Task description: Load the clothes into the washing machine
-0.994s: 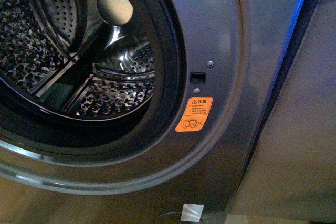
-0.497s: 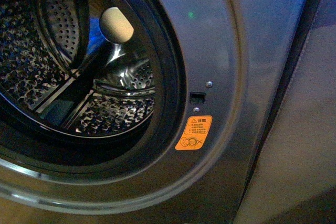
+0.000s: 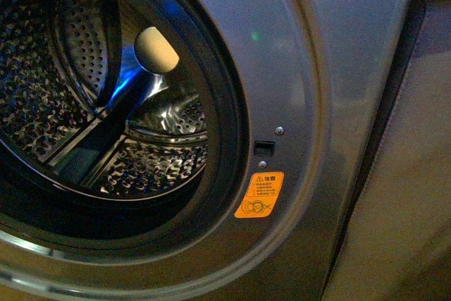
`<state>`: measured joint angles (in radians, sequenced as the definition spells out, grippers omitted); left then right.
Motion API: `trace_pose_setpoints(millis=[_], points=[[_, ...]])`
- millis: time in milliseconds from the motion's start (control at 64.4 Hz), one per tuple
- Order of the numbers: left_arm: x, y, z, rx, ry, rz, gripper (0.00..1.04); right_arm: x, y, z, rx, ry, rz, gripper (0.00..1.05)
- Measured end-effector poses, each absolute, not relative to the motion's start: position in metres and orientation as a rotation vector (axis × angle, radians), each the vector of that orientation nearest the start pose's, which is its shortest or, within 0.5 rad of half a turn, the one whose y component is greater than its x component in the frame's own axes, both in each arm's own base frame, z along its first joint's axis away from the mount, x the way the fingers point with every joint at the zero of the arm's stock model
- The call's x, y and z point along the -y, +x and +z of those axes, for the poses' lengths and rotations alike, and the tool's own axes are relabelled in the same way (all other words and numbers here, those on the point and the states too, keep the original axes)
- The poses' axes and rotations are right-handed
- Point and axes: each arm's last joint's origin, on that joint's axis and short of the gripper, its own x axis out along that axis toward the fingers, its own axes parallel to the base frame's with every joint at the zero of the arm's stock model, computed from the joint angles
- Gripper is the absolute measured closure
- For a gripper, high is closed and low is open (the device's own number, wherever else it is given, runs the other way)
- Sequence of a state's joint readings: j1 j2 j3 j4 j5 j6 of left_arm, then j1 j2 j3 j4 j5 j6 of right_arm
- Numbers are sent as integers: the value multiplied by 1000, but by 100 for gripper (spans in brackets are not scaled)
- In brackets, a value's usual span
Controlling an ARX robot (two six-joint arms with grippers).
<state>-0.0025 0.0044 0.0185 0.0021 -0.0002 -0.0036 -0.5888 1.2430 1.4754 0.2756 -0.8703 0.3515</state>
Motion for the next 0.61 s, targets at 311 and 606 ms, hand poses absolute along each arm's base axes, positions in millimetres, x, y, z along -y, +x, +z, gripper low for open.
trace_pose_setpoints(millis=[311,606], points=[[0,97,170,16,-4,-2,7,-18,231,564,208,77,592,99],[0,97,170,16,-4,-2,7,-128,228,586,180,35,757,99]])
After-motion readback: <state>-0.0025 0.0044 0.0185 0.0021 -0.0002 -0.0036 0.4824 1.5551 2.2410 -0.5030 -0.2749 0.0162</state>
